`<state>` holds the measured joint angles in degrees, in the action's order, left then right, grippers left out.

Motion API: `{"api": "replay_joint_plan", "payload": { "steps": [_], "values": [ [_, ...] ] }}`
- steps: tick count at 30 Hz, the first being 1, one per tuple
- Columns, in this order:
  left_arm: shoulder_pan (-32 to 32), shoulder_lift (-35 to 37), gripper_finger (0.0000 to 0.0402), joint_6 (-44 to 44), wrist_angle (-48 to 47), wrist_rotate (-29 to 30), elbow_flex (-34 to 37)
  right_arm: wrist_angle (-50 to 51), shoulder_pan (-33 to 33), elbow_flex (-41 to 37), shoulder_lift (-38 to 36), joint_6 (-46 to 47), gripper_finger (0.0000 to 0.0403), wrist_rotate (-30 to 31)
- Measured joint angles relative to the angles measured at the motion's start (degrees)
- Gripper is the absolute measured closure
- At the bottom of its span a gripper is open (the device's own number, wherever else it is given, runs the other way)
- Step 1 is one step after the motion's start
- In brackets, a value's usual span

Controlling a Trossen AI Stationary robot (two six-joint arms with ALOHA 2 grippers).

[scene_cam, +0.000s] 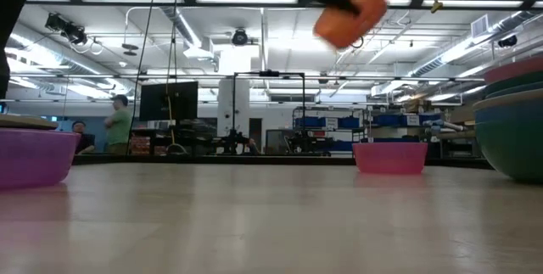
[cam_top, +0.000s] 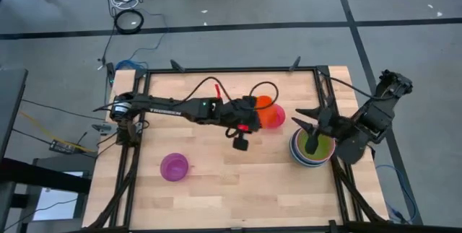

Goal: Nest bowls inside each other
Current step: Stack the orange bowl on top of the light green bowl

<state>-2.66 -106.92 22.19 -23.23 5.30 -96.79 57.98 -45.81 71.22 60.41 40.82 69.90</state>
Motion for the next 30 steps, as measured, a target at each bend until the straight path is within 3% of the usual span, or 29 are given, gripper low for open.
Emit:
{"api": "replay_joint_plan", "payload": {
  "steps": [4, 11, 14, 19, 30],
  "values": [
    [-1.67, -0.71, 0.0399, 1.55, 5.09, -1.38, -3.6, -12.31, -5.5, 0.02, -0.29, -14.17, 0.028, 6.03],
    [-1.89, -5.13, 0.04, -0.54, 17.12, -6.7, -3.75, -47.04, -14.97, 0.02, 1.37, -50.92, 0.028, 17.9],
    [-1.87, -8.25, 0.04, -1.13, 22.72, -8.25, -3.75, -58.99, -16.87, 0.04, 2.55, -61.69, 0.0281, 20.18],
    [-1.85, -15.08, 0.04, -3.62, 28.8, -10.73, -8.82, -65.05, -17.04, 0.04, 3.16, -64.97, 0.0281, 20.33],
    [-1.74, -31.42, 0.04, -10.63, 26.03, -17.8, -26.51, -65.32, -16.97, 0.04, 3.23, -64.47, 0.0283, 20.14]
  ]
}}
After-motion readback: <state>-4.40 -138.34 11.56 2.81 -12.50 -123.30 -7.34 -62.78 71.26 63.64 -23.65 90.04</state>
